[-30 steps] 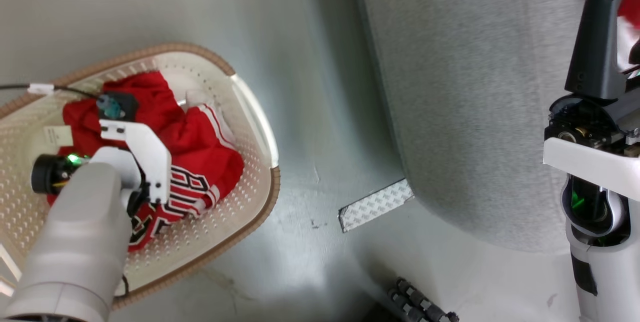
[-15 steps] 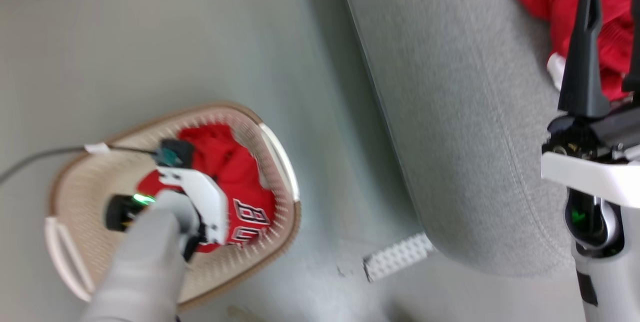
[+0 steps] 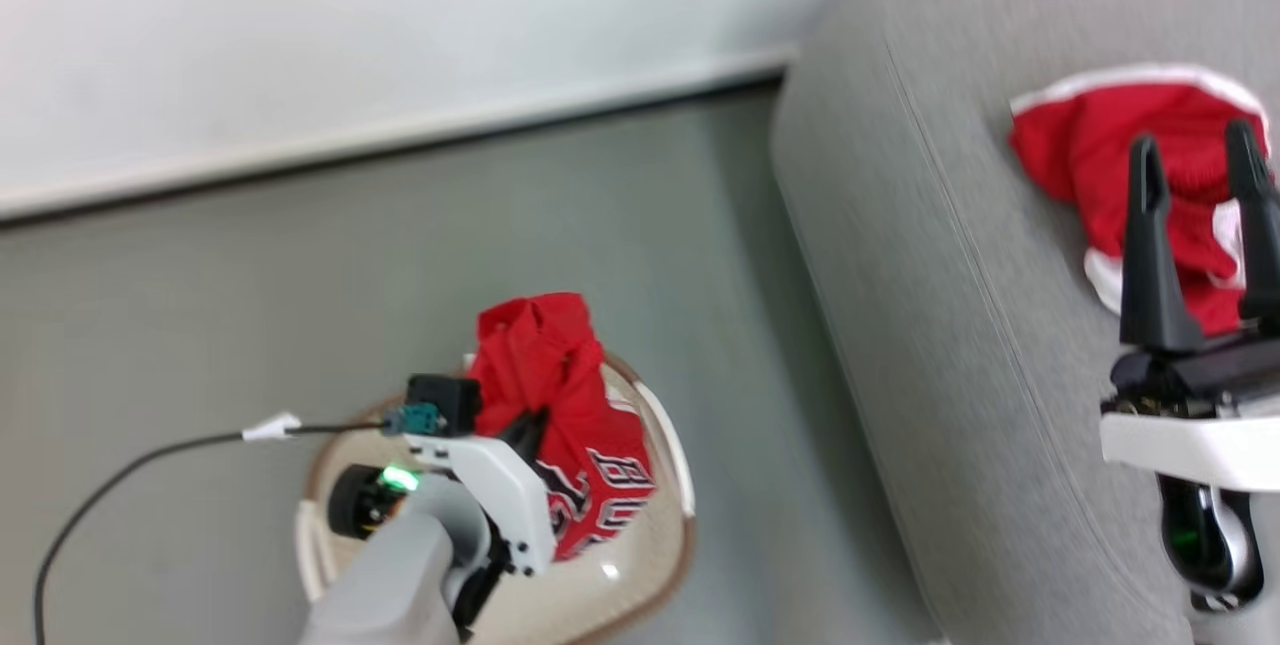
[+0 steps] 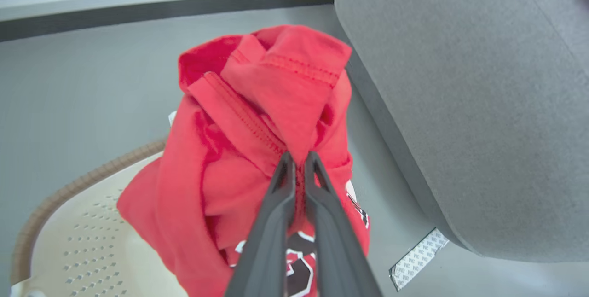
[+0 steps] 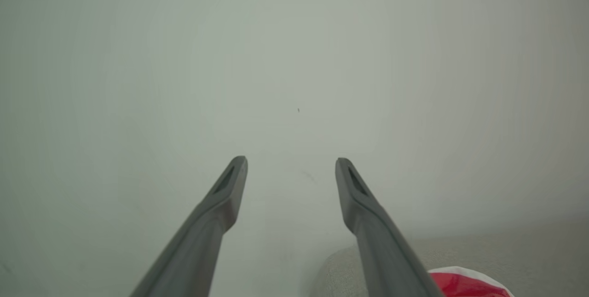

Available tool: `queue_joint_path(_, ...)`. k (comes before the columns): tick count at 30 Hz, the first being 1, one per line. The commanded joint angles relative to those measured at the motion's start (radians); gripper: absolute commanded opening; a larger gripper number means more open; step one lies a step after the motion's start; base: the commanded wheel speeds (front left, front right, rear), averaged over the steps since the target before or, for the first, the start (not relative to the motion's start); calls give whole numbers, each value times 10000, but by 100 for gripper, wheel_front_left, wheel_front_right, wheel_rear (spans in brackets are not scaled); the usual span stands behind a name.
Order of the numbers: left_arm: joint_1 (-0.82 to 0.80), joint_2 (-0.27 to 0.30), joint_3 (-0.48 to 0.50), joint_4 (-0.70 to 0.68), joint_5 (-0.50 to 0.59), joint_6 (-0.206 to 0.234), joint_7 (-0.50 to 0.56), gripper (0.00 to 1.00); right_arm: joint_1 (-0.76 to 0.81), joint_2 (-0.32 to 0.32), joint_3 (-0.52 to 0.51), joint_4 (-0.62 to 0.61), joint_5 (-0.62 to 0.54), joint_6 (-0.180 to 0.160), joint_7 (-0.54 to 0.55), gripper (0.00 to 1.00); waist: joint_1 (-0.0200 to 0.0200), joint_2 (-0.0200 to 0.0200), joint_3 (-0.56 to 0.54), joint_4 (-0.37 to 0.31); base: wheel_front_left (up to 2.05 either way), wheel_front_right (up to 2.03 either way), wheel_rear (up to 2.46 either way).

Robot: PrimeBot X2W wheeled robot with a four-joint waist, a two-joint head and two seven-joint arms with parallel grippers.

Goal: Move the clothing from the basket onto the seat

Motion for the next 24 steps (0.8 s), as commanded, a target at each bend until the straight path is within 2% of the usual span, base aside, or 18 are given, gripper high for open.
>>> queue_joint_path(1,330,22,-289,-350,-412,-26,-277,0,369,-172,-124,100,-43,6,-28,100,1,-1,-1281,927,0,0,0)
queue_joint_path(8,674,276,-832,-1663,-1498,-26,-886,0,1075,-362,-107,315,-7,6,-28,100,1,-1,-2395,1458,0,0,0)
queue_joint_path(14,686,758,-1001,-3295,-2136,-28,-1094,0,1792,-400,38,583,58,6,-28,100,1,-1,-3243,1842,0,0,0)
queue_joint_path(20,342,1230,-736,-5025,-2276,-19,-1128,0,2303,-364,293,747,131,6,-28,100,1,-1,-3566,2058,0,0,0)
queue_joint_path(24,273,1503,-606,-5937,-2275,195,-925,0,2420,-332,491,809,139,6,-28,100,1,-1,-3631,2069,0,0,0)
